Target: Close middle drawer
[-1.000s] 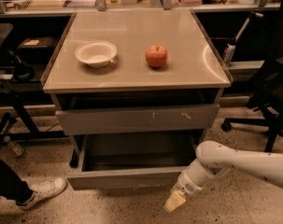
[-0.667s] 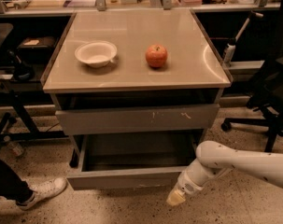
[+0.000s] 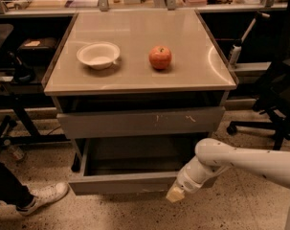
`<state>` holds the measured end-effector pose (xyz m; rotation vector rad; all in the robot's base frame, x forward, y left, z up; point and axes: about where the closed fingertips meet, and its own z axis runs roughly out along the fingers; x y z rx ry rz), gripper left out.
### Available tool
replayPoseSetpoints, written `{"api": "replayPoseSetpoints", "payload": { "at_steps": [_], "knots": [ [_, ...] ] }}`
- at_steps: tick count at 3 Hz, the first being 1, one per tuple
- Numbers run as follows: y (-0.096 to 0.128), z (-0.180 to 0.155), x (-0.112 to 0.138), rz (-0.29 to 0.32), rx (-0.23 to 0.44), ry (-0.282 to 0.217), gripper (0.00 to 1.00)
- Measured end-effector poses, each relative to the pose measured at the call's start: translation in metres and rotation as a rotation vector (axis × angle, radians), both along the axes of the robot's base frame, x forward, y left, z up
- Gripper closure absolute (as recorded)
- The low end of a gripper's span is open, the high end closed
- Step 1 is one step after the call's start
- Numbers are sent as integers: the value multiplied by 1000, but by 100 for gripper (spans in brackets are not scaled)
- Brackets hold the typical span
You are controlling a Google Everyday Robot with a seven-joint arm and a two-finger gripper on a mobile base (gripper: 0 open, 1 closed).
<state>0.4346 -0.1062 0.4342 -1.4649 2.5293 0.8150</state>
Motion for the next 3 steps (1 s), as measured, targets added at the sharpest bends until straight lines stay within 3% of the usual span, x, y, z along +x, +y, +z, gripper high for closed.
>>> {"api": "replayPoseSetpoints", "payload": {
  "at_steps": [3],
  "knots": [
    [24, -6, 44, 31, 0, -62, 100]
  ]
}}
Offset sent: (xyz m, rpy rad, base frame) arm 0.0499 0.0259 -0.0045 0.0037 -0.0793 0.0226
